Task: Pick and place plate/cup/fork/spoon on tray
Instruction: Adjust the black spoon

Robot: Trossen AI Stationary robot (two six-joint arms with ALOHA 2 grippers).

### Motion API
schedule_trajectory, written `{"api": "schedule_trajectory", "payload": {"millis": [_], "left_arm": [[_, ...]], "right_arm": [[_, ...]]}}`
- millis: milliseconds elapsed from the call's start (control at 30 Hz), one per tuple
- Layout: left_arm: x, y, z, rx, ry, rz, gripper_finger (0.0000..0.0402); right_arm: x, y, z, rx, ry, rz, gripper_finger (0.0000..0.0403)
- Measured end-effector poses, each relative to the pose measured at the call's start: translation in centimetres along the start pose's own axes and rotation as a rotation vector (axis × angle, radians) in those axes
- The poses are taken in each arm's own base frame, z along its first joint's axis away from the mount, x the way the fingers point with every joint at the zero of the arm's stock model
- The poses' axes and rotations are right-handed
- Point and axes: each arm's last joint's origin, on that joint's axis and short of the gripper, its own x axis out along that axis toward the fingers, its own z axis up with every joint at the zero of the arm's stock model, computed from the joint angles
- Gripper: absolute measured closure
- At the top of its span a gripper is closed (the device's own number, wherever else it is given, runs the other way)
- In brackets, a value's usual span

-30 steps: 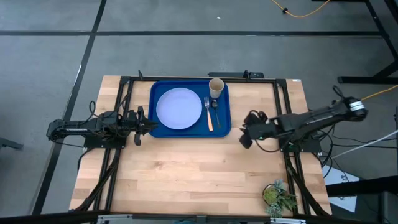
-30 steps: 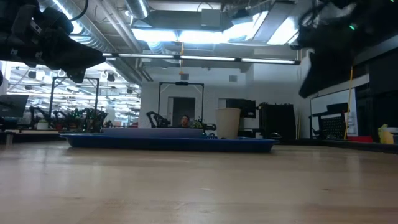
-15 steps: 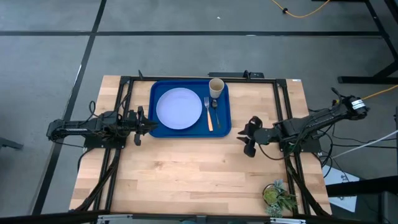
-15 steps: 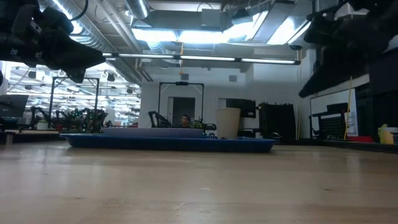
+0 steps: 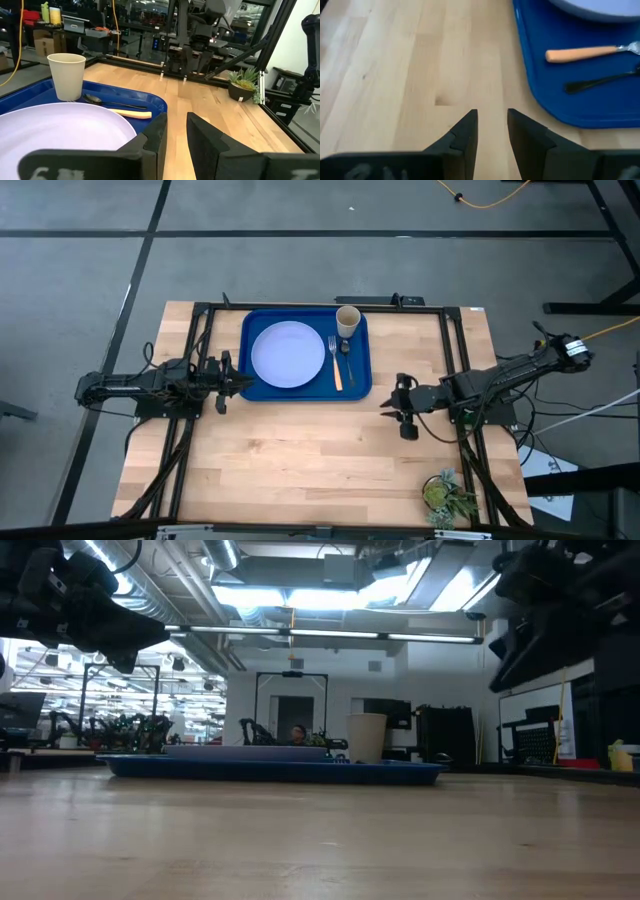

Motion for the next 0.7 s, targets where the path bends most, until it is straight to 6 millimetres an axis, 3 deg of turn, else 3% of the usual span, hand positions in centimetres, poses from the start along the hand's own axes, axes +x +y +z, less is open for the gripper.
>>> {"api": "schedule_trajectory", "payload": {"millis": [167,500,700], "left_arm": [[0.0,0.0,0.0,0.0,0.0,0.0,0.0337],[0.0,0.0,0.0,0.0,0.0,-0.002,0.0337],[0.0,0.0,0.0,0.0,0.0,-0.002,0.0337]], "right_arm": [[-0.1,-0.7,-0.7,0.001,-0.05,-0.057,0.0292],[-0.7,-2.3,-5.4,0.144,-0.262,-0.027,0.0292],[-1.2,-2.8,-5.6,0.165,-0.287,-0.043,0.0292]]}}
